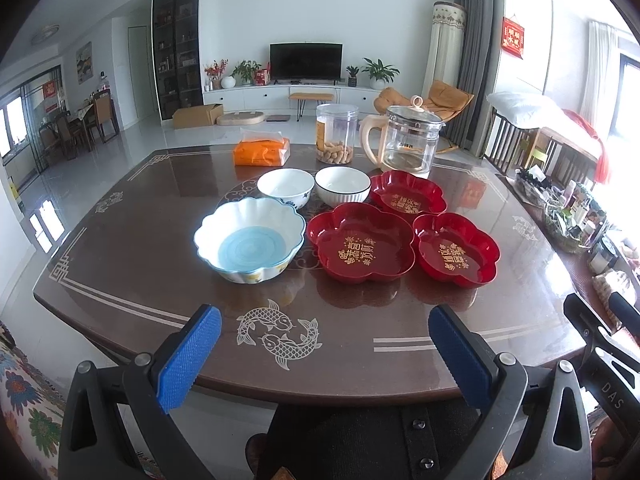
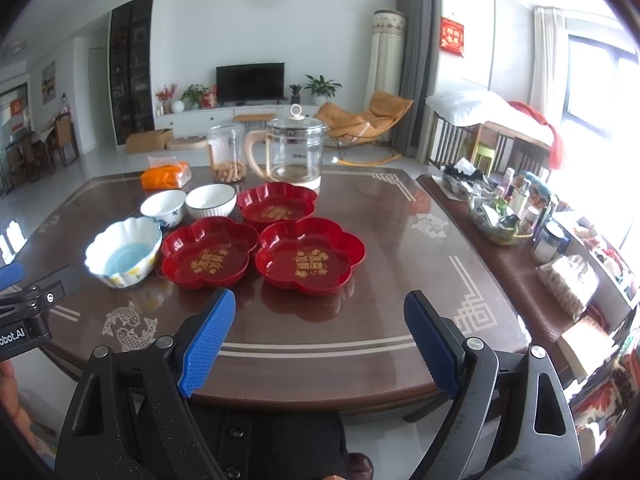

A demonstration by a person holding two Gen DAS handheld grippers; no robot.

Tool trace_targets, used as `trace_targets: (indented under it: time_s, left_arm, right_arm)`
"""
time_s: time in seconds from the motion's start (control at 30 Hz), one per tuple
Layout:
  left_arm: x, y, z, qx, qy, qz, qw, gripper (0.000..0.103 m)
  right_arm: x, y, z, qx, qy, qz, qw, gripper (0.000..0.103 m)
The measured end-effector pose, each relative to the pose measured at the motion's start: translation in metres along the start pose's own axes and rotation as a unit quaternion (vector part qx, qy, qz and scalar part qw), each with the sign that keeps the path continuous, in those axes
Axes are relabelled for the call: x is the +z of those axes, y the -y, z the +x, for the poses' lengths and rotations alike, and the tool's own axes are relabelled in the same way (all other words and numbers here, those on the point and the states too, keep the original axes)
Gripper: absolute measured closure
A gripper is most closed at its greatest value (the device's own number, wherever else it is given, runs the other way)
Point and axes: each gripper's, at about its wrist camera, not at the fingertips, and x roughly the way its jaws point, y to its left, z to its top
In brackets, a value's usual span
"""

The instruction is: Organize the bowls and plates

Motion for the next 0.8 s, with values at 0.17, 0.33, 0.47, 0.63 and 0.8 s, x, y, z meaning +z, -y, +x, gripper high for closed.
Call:
trace_targets:
  time_s: [0.17, 0.33, 0.47, 0.63, 0.8]
  left_arm:
    - [-0.005, -0.009, -0.015, 0.027, 0.017, -0.012, 0.9994, 0.0]
    - [-0.013, -0.02, -0.014, 0.047, 0.014, -0.025, 0.9985, 0.0]
    - [-0.015, -0.024, -0.004, 0.053, -0.001, -0.024, 0.9983, 0.0]
    - [-0.016, -0.027, 0.01, 0.048, -0.008, -0.019, 0.9986, 0.0]
    - [-0.017, -0.025, 0.033, 0.047, -0.013, -0.005, 0.9988, 0.0]
  right_arm:
    - [-0.003, 0.023, -0.003, 0.005, 0.012, 0.036, 0.999, 0.014]
    - [-0.006, 0.027, 0.007, 0.017, 0.002, 0.043, 0.999, 0.014]
    - [-0.011, 0.02, 0.009, 0.033, 0.006, 0.032, 0.999, 0.014]
    - [-0.014, 0.017, 0.012, 0.025, 0.01, 0.022, 0.999, 0.014]
    - [-0.014, 0.021, 0.02, 0.014, 0.015, 0.038, 0.999, 0.014]
